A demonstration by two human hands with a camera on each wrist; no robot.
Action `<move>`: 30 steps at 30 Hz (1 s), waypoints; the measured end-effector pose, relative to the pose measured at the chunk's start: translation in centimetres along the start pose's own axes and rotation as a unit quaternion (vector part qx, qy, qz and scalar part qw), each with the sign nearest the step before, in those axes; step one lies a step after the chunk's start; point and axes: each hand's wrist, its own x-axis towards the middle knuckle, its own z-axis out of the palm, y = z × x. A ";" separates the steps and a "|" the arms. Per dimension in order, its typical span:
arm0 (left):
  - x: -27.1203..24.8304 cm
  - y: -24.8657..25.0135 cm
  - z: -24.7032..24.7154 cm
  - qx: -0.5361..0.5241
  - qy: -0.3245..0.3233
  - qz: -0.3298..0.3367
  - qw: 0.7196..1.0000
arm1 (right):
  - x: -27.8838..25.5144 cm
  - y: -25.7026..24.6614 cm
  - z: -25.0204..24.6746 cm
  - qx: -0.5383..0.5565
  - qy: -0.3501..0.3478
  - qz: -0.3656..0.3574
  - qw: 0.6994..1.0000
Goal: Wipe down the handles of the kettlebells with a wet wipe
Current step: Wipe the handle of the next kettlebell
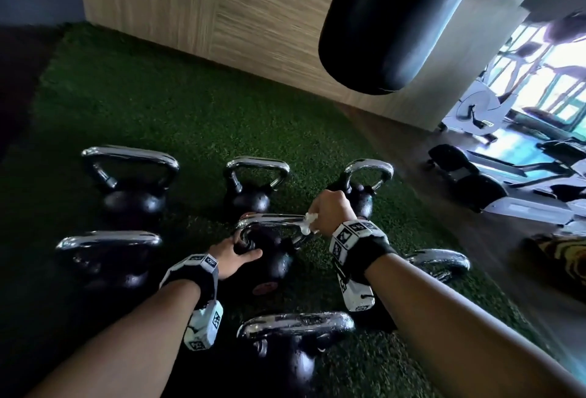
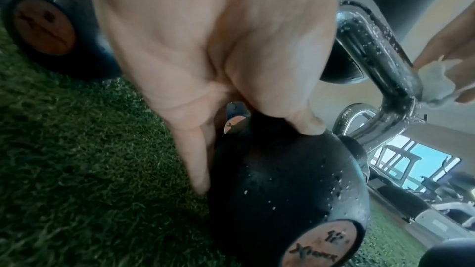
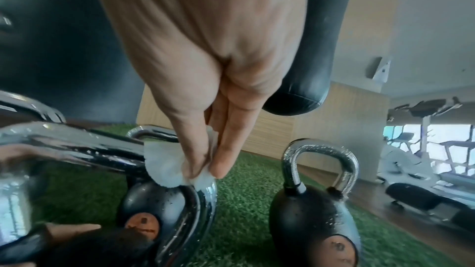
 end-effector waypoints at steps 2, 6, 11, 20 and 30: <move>-0.1 -0.1 0.2 -0.006 0.015 -0.002 1.000 | 0.1 1.6 0.3 0.033 -0.006 -0.006 0.999; -0.4 0.0 0.1 -0.055 0.002 -0.031 0.998 | 0.8 4.6 1.3 0.100 -0.008 -0.012 0.995; -1.0 0.8 0.4 -0.098 0.016 -0.082 0.992 | 2.3 6.8 2.7 0.136 -0.027 -0.028 0.990; -1.7 1.8 0.7 0.033 0.050 -0.093 0.994 | 4.0 8.8 7.4 0.189 -0.084 -0.063 0.976; -3.5 3.8 0.3 0.212 0.048 -0.190 0.957 | 3.9 10.6 10.9 0.372 -0.125 -0.006 0.920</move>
